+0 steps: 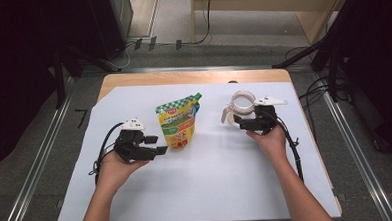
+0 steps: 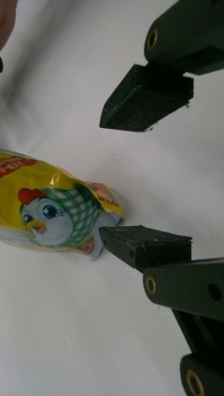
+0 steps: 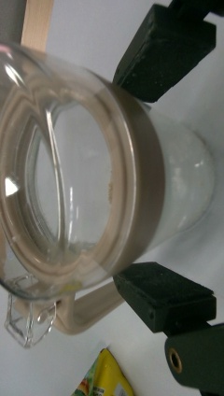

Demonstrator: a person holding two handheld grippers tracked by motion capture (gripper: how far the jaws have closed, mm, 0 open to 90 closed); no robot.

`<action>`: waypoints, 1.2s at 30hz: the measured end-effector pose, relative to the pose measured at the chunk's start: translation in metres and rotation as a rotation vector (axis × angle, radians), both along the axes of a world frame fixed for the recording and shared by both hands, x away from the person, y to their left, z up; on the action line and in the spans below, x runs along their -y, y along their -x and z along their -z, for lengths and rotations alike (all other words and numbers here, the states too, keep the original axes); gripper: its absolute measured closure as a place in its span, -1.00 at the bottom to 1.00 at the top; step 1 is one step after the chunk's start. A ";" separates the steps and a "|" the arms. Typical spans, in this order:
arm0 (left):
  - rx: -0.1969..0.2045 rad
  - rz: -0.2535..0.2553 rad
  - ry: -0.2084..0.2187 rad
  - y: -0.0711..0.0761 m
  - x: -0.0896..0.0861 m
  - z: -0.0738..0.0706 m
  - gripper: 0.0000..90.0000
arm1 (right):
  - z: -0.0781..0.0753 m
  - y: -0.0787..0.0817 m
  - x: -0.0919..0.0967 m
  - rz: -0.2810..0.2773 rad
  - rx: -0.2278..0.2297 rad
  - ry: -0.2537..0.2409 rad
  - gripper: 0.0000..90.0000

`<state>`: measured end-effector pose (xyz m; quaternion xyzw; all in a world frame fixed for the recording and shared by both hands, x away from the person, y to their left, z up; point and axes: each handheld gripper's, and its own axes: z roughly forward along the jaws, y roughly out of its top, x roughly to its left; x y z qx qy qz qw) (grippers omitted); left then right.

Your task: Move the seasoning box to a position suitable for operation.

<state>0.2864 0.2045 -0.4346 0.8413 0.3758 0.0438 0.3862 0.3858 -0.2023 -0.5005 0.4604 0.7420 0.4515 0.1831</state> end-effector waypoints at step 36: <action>-0.010 0.042 0.008 0.005 0.004 -0.001 -0.08 | -0.024 0.028 -0.002 -0.032 0.080 -0.013 -0.73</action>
